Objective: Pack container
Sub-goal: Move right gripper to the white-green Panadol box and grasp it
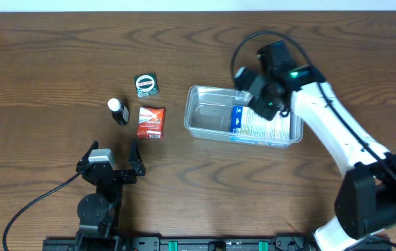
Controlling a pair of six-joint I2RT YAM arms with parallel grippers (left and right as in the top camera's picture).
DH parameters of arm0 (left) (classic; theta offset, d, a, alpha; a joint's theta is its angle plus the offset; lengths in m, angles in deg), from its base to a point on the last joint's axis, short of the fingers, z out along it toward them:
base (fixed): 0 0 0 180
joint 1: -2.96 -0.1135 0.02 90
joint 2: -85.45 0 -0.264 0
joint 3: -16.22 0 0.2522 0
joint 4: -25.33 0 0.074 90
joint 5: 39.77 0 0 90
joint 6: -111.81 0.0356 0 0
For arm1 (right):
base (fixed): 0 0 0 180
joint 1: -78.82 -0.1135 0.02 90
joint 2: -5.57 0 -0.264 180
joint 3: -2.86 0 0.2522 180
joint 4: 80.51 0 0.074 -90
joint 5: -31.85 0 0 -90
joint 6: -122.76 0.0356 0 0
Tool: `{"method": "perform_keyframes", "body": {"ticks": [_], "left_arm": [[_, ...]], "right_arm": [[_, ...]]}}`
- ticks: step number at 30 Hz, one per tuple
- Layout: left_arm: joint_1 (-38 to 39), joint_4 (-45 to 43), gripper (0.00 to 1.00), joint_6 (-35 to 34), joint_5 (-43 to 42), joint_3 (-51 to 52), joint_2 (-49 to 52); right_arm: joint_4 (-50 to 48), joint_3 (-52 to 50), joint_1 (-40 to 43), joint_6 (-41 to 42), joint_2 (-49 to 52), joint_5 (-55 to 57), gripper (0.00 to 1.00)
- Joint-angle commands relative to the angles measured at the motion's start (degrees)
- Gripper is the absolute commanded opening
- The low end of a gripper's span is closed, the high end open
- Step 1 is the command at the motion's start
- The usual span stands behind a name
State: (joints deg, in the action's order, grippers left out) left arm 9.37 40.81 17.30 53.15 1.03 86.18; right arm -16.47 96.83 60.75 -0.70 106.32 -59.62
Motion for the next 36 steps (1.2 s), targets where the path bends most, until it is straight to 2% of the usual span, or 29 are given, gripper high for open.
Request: {"method": "perform_keyframes", "body": {"ticks": [1,6,8,11,16,20,30,36], "left_arm": [[-0.2,2.1,0.98,-0.3,0.2,1.2,-0.5],[-0.2,2.1,0.98,-0.3,0.2,1.2,-0.5],[-0.2,2.1,0.98,-0.3,0.2,1.2,-0.5],[-0.2,2.1,0.98,-0.3,0.2,1.2,-0.5],[-0.2,2.1,0.98,-0.3,0.2,1.2,-0.5],[-0.2,2.1,0.98,-0.3,0.2,1.2,-0.5],[-0.2,2.1,0.98,-0.3,0.2,1.2,-0.5],[-0.2,2.1,0.98,-0.3,0.2,1.2,-0.5]], "right_arm": [[0.2,2.3,4.2,12.9,-4.9,4.8,0.45],[2.4,2.3,12.1,18.1,-8.0,5.3,0.68],[3.3,2.2,15.2,18.0,-7.8,5.3,0.73],[3.2,1.0,18.9,18.0,-7.1,5.3,0.79],[1.0,-1.1,23.3,18.0,-4.7,5.1,0.81],[-3.1,-3.0,25.4,18.0,-1.7,5.1,0.93],[-8.1,-4.0,26.1,15.0,5.5,1.2,0.98],[-8.5,-4.0,27.3,16.0,10.2,1.2,0.95]]}}
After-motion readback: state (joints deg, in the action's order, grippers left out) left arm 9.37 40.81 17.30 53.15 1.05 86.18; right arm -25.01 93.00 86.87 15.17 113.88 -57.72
